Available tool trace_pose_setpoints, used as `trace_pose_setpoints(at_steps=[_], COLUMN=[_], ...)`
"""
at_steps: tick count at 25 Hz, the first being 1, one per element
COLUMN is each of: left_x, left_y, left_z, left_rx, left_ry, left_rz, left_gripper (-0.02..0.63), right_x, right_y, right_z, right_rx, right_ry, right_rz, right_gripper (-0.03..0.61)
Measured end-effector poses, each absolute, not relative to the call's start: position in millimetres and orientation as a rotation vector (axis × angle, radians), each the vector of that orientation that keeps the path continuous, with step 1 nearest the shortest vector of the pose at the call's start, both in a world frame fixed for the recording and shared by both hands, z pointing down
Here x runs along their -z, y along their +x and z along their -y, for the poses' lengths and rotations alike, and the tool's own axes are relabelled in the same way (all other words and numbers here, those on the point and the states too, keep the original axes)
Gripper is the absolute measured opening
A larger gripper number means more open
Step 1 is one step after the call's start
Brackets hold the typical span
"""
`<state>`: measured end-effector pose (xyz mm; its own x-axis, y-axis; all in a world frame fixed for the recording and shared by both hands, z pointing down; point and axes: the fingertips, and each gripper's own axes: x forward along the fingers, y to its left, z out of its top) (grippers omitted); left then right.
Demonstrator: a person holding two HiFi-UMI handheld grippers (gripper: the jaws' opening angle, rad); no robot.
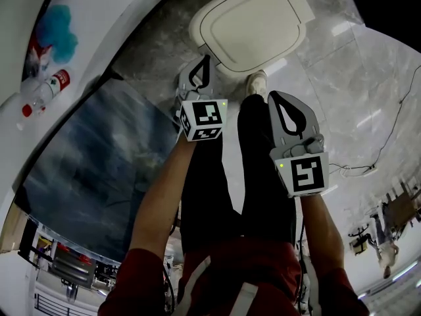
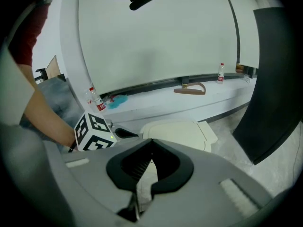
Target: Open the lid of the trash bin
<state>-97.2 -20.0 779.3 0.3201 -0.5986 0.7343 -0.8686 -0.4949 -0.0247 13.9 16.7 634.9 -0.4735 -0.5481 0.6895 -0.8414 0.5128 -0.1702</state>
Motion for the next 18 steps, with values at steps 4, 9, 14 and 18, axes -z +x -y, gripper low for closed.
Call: trace_pose_setpoints(at_steps=[4,9,14,18], left_x=[-783.8,-784.2,-785.3,-786.0], left_y=[-98.1,-98.5,-99.5,-99.8], left_z=[20.5,21.2,19.6,19.2], left_rx=[-1.004,-0.961,-0.968,-0.966], left_ry=[2.209,2.198,2.210,2.222], left_rz=[1.306,1.323,1.319,1.345], left_gripper=[0.005,0.006,0.006,0.006], right_x=[-635.0,-634.4,-634.4,-636.3], right_y=[16.9,16.7,14.1,14.8], right_z=[-16.1,-13.8,-16.0,-17.5], right_rx=[-0.682,-0.679,-0.680,-0.684], right_ry=[1.134,1.135,1.129,1.133], right_rz=[2.183,2.189,2.195,2.188], right_gripper=[0.002,0.001,0.002,0.002])
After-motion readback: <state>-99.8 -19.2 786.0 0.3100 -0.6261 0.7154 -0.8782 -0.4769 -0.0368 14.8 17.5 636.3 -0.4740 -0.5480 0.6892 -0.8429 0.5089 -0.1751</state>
